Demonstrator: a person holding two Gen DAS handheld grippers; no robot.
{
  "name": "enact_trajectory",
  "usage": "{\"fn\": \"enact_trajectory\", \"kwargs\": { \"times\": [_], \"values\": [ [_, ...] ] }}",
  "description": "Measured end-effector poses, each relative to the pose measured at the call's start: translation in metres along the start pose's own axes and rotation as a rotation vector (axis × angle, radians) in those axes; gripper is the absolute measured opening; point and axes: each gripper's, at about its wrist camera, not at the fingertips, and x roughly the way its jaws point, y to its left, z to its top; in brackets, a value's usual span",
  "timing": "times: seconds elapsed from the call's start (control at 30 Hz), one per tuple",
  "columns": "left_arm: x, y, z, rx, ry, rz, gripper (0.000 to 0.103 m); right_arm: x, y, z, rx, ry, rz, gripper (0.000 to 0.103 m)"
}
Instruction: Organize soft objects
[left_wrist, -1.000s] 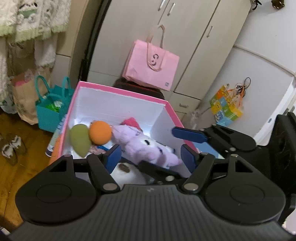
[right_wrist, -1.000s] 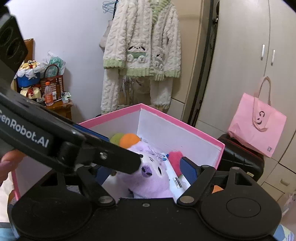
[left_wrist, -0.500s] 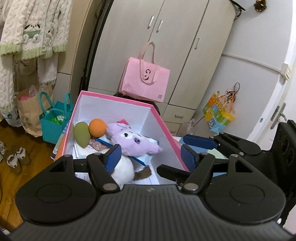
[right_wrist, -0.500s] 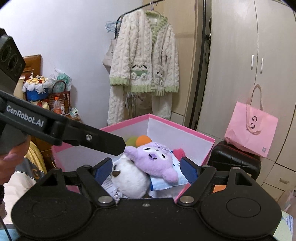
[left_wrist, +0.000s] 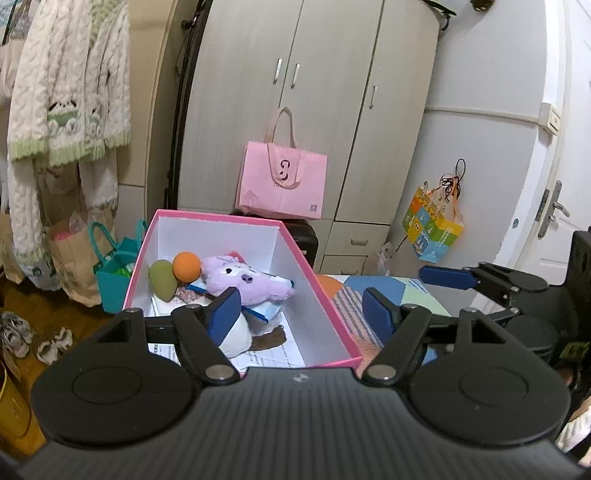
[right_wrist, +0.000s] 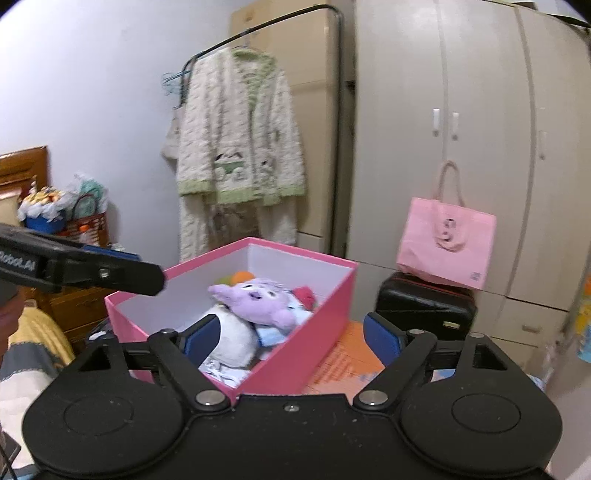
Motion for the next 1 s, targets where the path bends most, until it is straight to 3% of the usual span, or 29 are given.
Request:
{"fn": "enact_trajectory", "kwargs": {
  "times": [0.13, 0.43, 0.63, 0.77, 1.0],
  "values": [
    [-0.002, -0.005, -0.004, -0.016, 0.007, 0.028, 0.076, -0.013, -0.013, -0.003, 0.071, 0.023, -0.094, 0.093],
    [-0.008, -0.027, -0.016, 0.036, 0.009, 0.076, 0.082, -0.051, -0.015, -0.012, 0.103, 0.005, -0.117, 0.094],
    [-0.015, -0.041, -0.019, 0.068, -0.020, 0.116, 0.097, -0.071, -0.011, -0.011, 0.117, 0.006, -0.161, 0.098],
    [-0.012, -0.051, -0.017, 0.084, 0.018, 0.124, 0.102, -0.078, -0.006, -0.010, 0.123, 0.028, -0.191, 0.100],
    [-0.013, -0.059, -0.010, 0.093, 0.076, 0.232, 0.103, -0.089, -0.010, -0.006, 0.192, 0.053, -0.264, 0.103]
  ]
}}
